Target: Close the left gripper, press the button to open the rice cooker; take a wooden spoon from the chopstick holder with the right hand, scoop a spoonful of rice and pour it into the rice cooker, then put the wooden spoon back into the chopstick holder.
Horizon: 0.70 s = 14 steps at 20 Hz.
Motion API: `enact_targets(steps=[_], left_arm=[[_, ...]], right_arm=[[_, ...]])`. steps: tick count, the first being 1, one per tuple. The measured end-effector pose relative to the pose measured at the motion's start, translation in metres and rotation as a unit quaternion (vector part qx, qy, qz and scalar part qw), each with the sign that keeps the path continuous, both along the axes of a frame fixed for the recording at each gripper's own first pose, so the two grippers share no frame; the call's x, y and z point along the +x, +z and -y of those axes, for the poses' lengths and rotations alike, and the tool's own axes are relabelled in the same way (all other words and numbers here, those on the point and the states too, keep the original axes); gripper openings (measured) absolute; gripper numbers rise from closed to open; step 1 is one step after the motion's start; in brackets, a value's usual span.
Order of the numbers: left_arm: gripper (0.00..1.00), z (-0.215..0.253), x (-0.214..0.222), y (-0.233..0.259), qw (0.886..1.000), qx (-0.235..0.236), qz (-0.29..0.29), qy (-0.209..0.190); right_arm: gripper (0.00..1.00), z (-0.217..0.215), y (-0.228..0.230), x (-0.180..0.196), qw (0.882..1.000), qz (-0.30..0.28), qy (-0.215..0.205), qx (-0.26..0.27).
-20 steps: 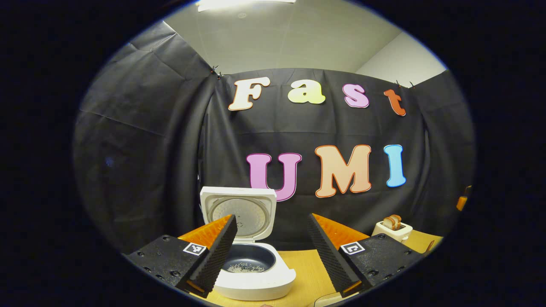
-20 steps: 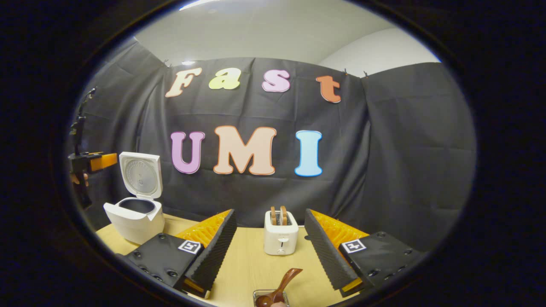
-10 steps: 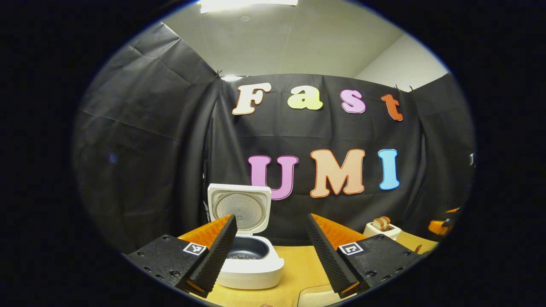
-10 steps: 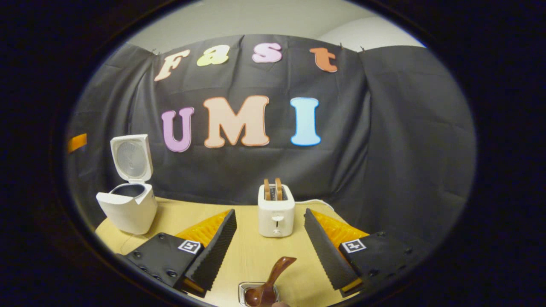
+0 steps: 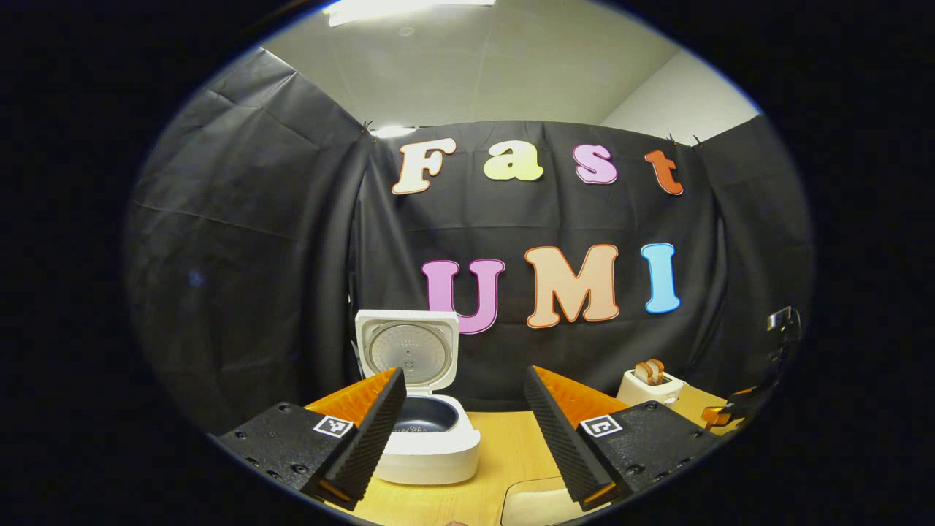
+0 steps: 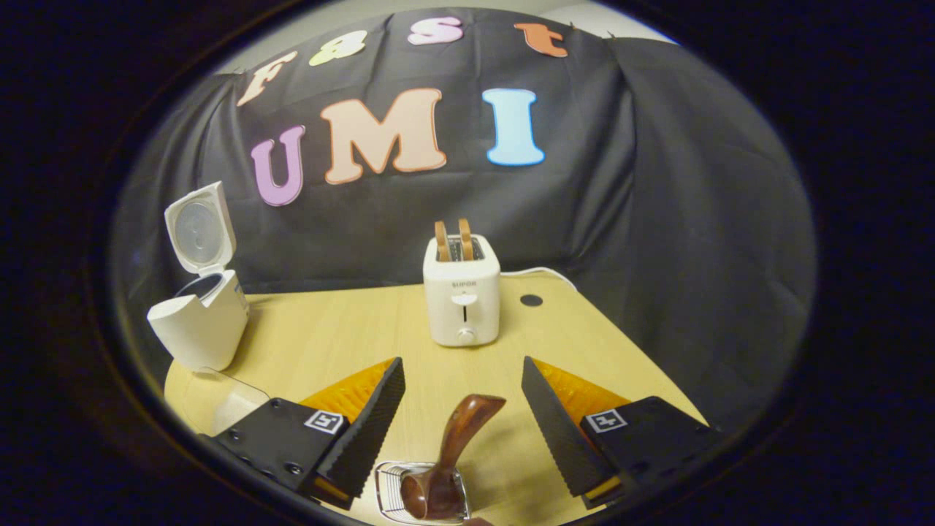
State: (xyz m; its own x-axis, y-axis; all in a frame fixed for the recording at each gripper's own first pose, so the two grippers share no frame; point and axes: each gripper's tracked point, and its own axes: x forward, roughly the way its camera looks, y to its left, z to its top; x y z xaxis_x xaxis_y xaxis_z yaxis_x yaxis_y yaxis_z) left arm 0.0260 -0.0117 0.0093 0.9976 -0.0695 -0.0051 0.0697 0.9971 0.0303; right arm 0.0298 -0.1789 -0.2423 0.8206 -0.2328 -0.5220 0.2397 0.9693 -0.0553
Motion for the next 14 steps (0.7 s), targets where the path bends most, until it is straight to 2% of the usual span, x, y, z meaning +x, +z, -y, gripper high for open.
enact_targets(steps=[7,14], left_arm=[[0.96,0.006,-0.007,-0.003,1.0,0.009,-0.009,0.001],[0.96,0.006,-0.011,-0.007,1.0,0.012,-0.016,0.006]], right_arm=[[1.0,-0.013,-0.06,-0.016,0.993,-0.09,-0.007,0.081],[0.42,-0.026,-0.08,-0.02,0.986,-0.131,-0.001,0.104]])
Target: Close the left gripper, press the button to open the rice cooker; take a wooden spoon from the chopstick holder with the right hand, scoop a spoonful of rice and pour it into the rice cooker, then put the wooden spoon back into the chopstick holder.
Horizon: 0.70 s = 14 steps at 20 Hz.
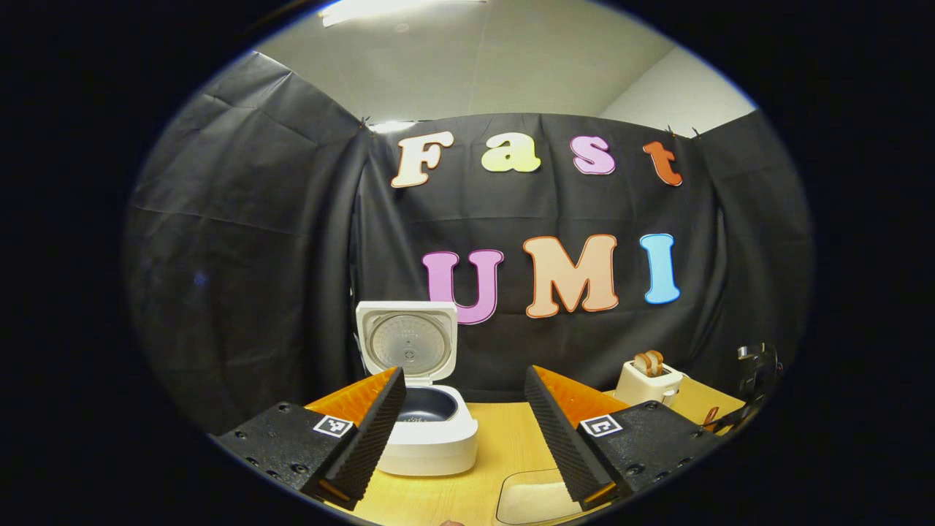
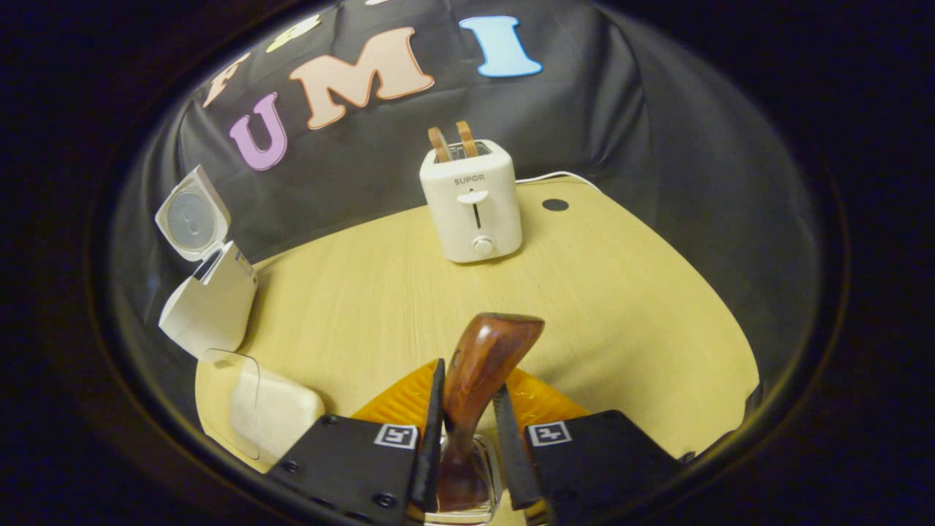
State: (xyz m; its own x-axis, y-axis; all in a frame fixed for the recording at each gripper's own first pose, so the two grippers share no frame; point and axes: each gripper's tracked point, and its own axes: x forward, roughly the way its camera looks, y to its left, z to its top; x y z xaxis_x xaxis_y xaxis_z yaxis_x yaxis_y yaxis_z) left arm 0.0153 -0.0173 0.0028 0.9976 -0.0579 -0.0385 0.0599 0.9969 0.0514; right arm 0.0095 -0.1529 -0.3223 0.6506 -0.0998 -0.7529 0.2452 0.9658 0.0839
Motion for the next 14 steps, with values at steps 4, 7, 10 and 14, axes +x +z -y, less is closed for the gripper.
enact_targets(steps=[4,7,10,14], left_arm=[[0.96,-0.001,0.0,0.0,1.0,-0.001,-0.001,0.001],[0.96,-0.002,0.0,-0.001,1.0,-0.002,-0.001,0.0],[0.96,-0.002,0.0,0.003,1.0,-0.004,0.003,-0.002],[0.96,-0.004,0.002,0.005,1.0,-0.013,0.007,-0.006]], right_arm=[[0.24,-0.008,0.002,-0.003,1.0,-0.003,-0.003,0.022],[0.18,-0.01,0.011,-0.004,1.0,0.01,-0.003,0.018],[0.16,-0.012,0.03,-0.006,0.999,0.033,-0.004,0.007],[0.16,-0.018,0.062,-0.005,0.998,0.067,0.009,-0.016]])
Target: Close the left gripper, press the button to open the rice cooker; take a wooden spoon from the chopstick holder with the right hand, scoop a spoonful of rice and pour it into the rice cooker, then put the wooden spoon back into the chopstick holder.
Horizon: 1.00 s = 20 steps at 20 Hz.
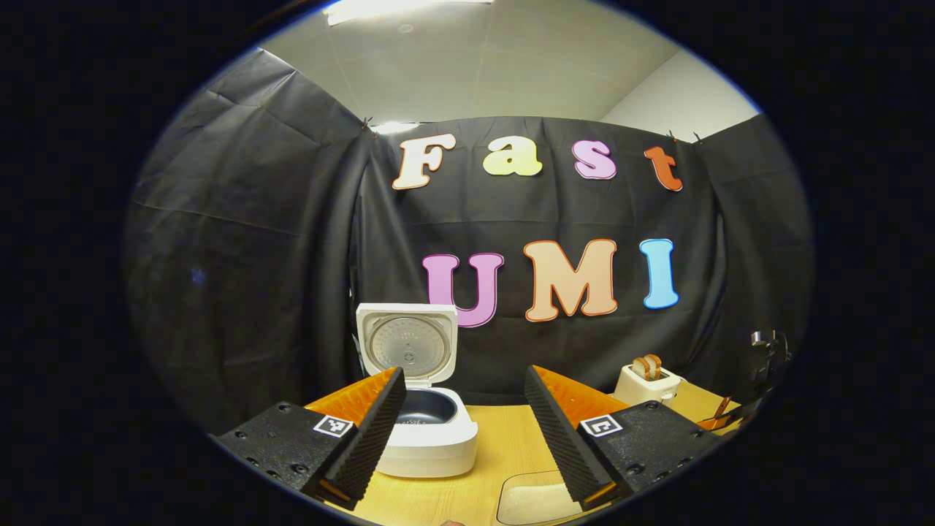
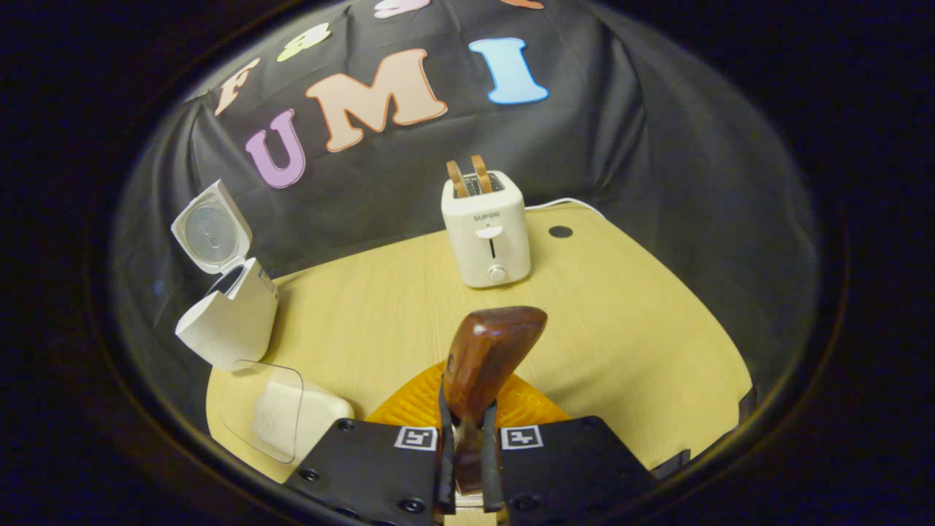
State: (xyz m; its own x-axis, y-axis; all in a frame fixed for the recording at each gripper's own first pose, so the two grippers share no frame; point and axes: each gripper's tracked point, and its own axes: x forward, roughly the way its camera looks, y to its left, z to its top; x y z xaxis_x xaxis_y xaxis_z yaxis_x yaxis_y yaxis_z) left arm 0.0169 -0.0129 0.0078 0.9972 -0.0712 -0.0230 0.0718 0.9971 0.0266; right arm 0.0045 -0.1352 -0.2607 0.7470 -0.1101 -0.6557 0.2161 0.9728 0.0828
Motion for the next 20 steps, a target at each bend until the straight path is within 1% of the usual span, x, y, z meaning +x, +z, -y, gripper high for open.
enact_targets(steps=[2,5,6,12,15,17,18,20], left_arm=[[0.96,-0.003,-0.001,0.0,1.0,-0.006,0.001,-0.001],[0.96,-0.007,-0.001,0.001,1.0,-0.012,0.003,-0.003],[0.96,-0.008,-0.001,0.001,1.0,-0.013,0.004,-0.003],[0.96,-0.024,-0.004,0.0,1.0,-0.022,0.004,-0.003],[0.96,-0.036,-0.007,0.0,1.0,-0.025,0.003,0.002],[0.95,-0.045,-0.009,0.0,1.0,-0.024,0.004,0.006],[0.96,-0.049,-0.01,0.0,1.0,-0.024,0.003,0.008],[0.96,-0.057,-0.013,0.0,1.0,-0.024,0.002,0.011]], right_arm=[[0.17,-0.007,0.016,0.001,1.0,0.016,0.009,-0.01],[0.16,-0.02,0.044,0.004,0.998,0.044,0.03,-0.032],[0.17,-0.025,0.054,0.005,0.997,0.055,0.034,-0.035],[0.16,-0.077,0.1,0.019,0.993,0.101,0.063,-0.013],[0.16,-0.11,0.106,0.025,0.99,0.111,0.083,0.002],[0.19,-0.133,0.103,0.029,0.989,0.109,0.098,0.008],[0.16,-0.144,0.102,0.031,0.988,0.109,0.105,0.011],[0.16,-0.165,0.098,0.035,0.987,0.11,0.117,0.017]])
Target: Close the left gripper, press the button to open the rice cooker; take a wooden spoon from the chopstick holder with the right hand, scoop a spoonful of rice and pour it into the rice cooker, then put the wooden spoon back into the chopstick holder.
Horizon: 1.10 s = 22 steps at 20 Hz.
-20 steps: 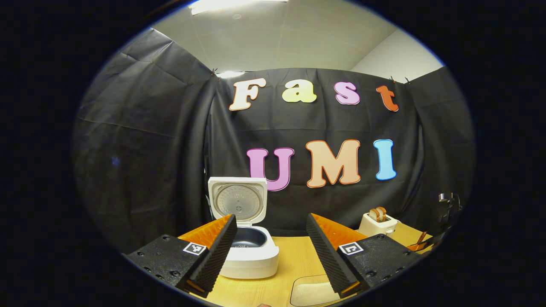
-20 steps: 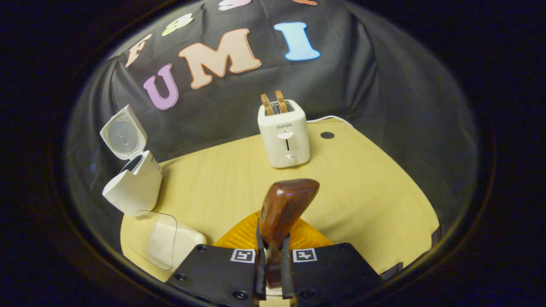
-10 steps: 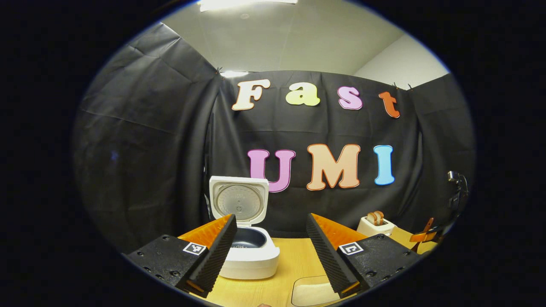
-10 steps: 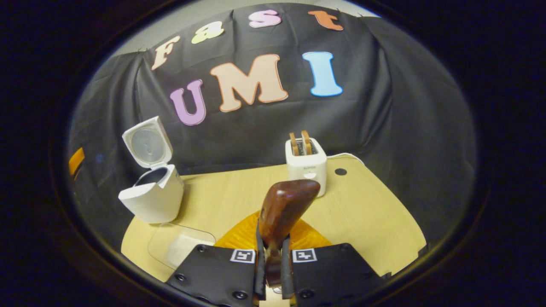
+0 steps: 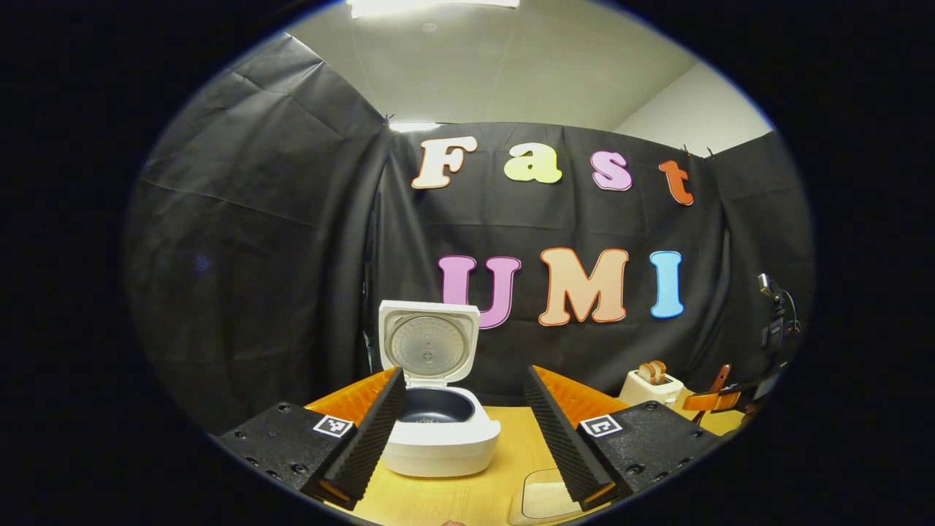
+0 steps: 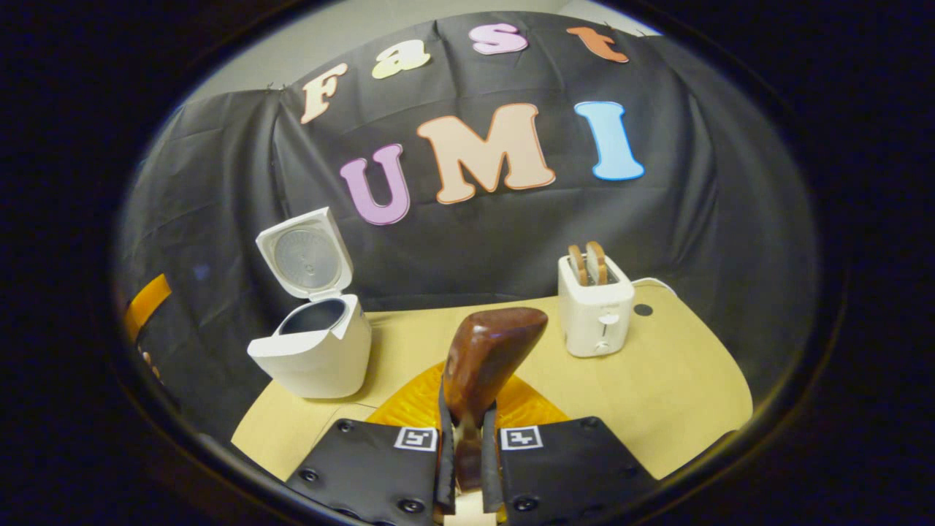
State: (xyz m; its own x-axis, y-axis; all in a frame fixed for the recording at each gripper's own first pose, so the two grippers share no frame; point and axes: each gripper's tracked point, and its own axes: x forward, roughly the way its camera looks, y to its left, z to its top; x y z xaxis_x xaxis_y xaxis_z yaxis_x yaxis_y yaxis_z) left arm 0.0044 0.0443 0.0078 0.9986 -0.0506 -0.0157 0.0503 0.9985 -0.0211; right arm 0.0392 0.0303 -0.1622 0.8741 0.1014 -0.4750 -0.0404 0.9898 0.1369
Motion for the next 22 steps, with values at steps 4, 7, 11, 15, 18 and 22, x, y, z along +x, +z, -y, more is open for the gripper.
enact_targets(steps=[4,7,11,15,18,22], left_arm=[[0.96,-0.016,-0.007,-0.008,1.0,0.003,-0.008,0.004],[0.96,-0.026,-0.01,-0.015,1.0,0.006,-0.017,0.004],[0.96,-0.038,-0.011,-0.021,1.0,0.0,-0.026,0.006],[0.96,-0.046,-0.01,-0.027,0.999,0.001,-0.034,0.004],[0.96,-0.051,-0.008,-0.03,0.999,-0.004,-0.035,0.006],[0.96,-0.059,-0.007,-0.031,0.999,-0.003,-0.035,0.009]], right_arm=[[0.17,-0.036,-0.024,0.002,1.0,-0.006,0.019,-0.005],[0.17,-0.053,-0.052,0.003,1.0,-0.012,0.02,-0.017],[0.16,-0.064,-0.083,0.004,0.998,-0.022,0.011,-0.053],[0.19,-0.064,-0.1,0.008,0.994,-0.011,-0.009,-0.105],[0.18,-0.064,-0.114,0.01,0.989,-0.008,-0.019,-0.144],[0.19,-0.075,-0.121,0.012,0.988,-0.012,-0.023,-0.152]])
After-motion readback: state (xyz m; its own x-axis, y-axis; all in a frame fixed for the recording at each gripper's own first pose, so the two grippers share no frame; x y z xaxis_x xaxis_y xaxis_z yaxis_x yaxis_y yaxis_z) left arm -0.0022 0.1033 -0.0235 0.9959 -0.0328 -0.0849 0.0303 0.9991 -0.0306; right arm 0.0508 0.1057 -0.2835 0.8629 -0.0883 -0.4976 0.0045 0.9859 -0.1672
